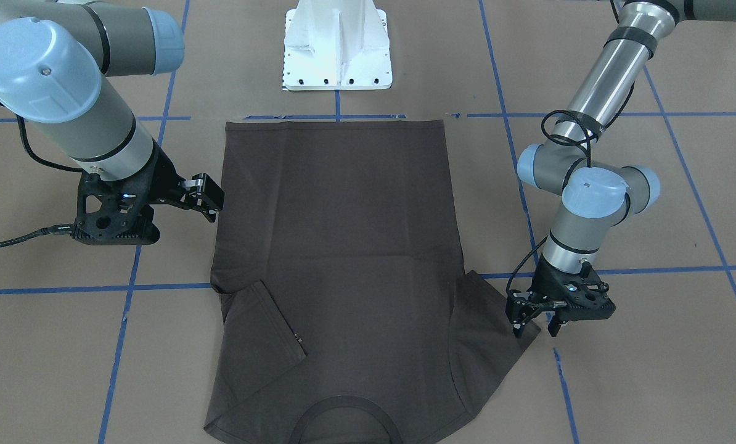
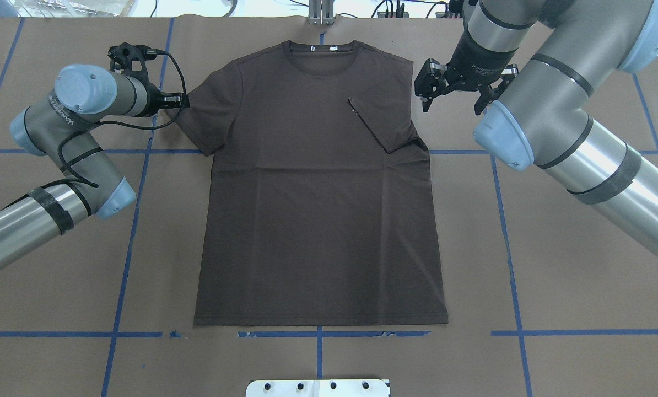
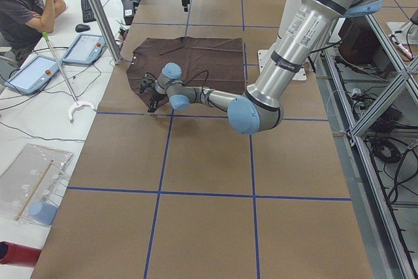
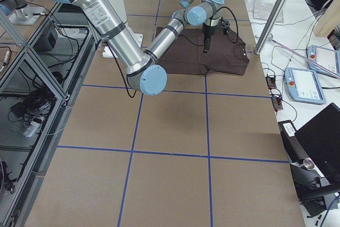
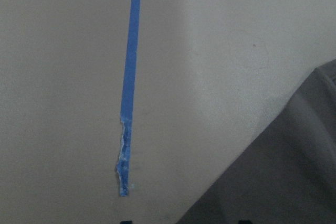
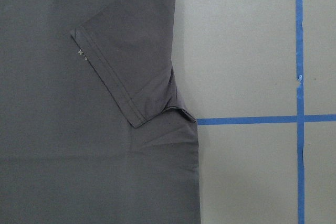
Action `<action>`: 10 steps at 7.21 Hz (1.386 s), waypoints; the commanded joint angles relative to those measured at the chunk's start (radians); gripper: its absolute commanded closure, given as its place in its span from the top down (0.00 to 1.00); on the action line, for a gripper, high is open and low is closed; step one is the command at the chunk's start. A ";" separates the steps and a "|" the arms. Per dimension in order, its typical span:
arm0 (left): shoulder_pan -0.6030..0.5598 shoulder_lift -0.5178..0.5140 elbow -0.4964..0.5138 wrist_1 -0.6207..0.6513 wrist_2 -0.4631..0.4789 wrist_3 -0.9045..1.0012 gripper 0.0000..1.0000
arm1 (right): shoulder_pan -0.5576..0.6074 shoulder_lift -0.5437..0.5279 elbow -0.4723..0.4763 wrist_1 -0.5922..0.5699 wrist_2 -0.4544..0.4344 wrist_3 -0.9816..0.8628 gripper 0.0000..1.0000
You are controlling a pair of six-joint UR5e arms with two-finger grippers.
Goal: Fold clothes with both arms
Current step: 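Hold the right gripper above the fold while the left gripper waits nearby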
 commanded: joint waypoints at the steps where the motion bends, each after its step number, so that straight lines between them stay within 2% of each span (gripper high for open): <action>1: 0.000 0.000 0.001 0.000 -0.001 0.000 0.73 | 0.000 0.000 -0.002 0.000 0.000 0.000 1.00; 4: 0.002 -0.001 0.001 0.000 -0.001 -0.001 0.73 | 0.000 -0.003 -0.004 0.000 0.000 -0.001 1.00; 7: 0.003 0.000 0.001 0.000 0.001 -0.001 0.64 | 0.000 -0.005 -0.004 0.002 0.000 -0.001 1.00; 10: 0.006 0.000 0.001 0.002 0.001 -0.001 0.61 | 0.000 -0.006 -0.002 0.002 0.001 -0.001 1.00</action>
